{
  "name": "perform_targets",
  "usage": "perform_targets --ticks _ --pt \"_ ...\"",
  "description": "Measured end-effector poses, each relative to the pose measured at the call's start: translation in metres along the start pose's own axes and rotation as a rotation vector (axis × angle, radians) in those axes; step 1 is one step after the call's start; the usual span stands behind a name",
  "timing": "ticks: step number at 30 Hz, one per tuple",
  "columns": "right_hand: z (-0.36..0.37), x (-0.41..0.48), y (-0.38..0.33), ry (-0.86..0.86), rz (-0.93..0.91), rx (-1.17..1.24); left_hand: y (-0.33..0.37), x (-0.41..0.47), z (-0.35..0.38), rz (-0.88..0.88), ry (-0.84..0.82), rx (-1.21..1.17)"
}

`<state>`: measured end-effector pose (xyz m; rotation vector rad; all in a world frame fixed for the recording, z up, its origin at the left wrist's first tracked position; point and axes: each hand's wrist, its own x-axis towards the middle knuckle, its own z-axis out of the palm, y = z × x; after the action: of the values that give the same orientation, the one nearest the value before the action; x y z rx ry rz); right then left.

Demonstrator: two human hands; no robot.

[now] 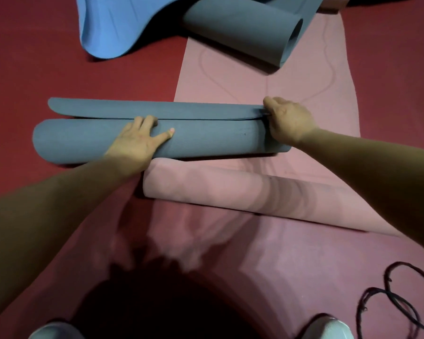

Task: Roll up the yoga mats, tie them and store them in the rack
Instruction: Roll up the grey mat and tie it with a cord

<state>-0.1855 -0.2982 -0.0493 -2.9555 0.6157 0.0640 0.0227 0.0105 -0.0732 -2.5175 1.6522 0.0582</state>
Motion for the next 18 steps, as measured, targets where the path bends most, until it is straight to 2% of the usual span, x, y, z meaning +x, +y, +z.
perform_targets --ticks 3,7,10,14,18 --pt "0.009 -0.013 -0.004 -0.091 -0.109 -0.185 0.004 0.012 -0.018 0.066 0.1 0.009" --pt "0.024 -0.012 -0.016 -0.137 -0.09 -0.418 0.008 0.024 -0.04 0.097 -0.048 -0.022" --pt "0.028 -0.012 -0.019 -0.133 -0.082 -0.422 0.012 0.037 -0.049 0.131 -0.121 0.044" --pt "0.03 -0.02 -0.014 -0.095 -0.13 -0.407 0.017 0.056 -0.056 0.06 -0.124 0.085" --pt "0.035 -0.022 -0.012 -0.062 -0.135 -0.349 0.022 0.056 -0.027 -0.051 -0.375 0.089"
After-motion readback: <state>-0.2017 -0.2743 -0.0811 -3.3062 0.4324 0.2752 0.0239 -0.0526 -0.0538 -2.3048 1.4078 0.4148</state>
